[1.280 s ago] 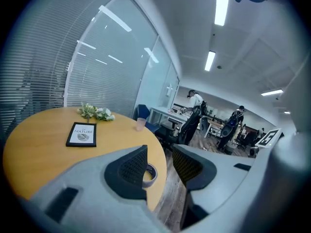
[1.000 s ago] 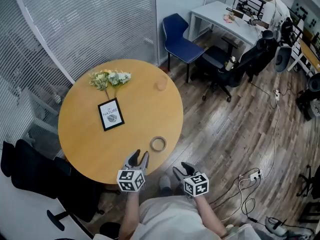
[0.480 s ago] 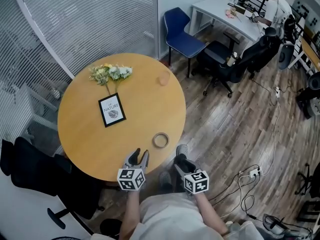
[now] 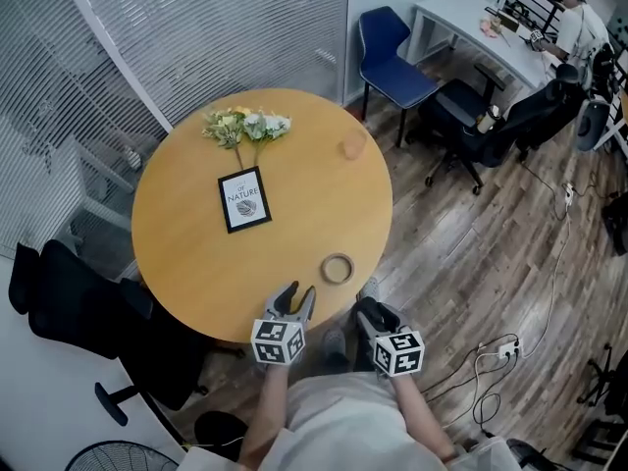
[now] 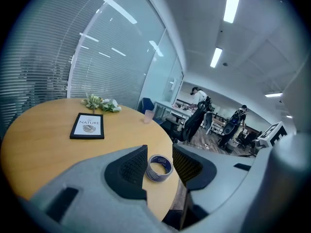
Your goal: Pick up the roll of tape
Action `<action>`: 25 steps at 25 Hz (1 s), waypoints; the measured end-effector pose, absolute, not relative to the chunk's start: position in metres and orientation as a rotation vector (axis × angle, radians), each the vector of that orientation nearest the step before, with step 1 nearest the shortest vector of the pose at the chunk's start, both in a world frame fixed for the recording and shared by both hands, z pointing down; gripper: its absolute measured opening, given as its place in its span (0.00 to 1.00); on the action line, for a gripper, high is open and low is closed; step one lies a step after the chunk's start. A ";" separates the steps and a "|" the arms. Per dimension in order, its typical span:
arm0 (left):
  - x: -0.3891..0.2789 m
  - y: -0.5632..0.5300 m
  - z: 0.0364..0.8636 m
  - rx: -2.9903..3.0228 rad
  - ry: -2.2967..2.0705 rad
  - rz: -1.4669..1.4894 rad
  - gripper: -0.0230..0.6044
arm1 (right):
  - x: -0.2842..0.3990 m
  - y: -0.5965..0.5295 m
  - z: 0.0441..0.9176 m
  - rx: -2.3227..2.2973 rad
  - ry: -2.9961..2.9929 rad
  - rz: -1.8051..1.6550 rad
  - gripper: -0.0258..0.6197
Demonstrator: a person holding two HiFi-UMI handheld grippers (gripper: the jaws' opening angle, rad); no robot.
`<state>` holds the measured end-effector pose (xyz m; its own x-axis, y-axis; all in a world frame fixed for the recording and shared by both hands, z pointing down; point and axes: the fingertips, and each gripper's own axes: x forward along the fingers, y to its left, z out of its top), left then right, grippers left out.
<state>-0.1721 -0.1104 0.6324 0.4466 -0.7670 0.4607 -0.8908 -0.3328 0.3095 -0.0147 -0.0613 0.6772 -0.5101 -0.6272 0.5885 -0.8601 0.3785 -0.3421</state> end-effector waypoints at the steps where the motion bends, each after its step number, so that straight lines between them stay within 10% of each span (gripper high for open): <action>1: -0.172 -0.111 0.633 2.181 -1.386 0.317 0.29 | -0.017 -0.061 0.677 1.280 -2.289 0.885 0.35; 25: -0.141 -0.166 0.653 2.185 -1.367 0.462 0.29 | 0.010 -0.120 0.667 1.260 -2.343 0.867 0.35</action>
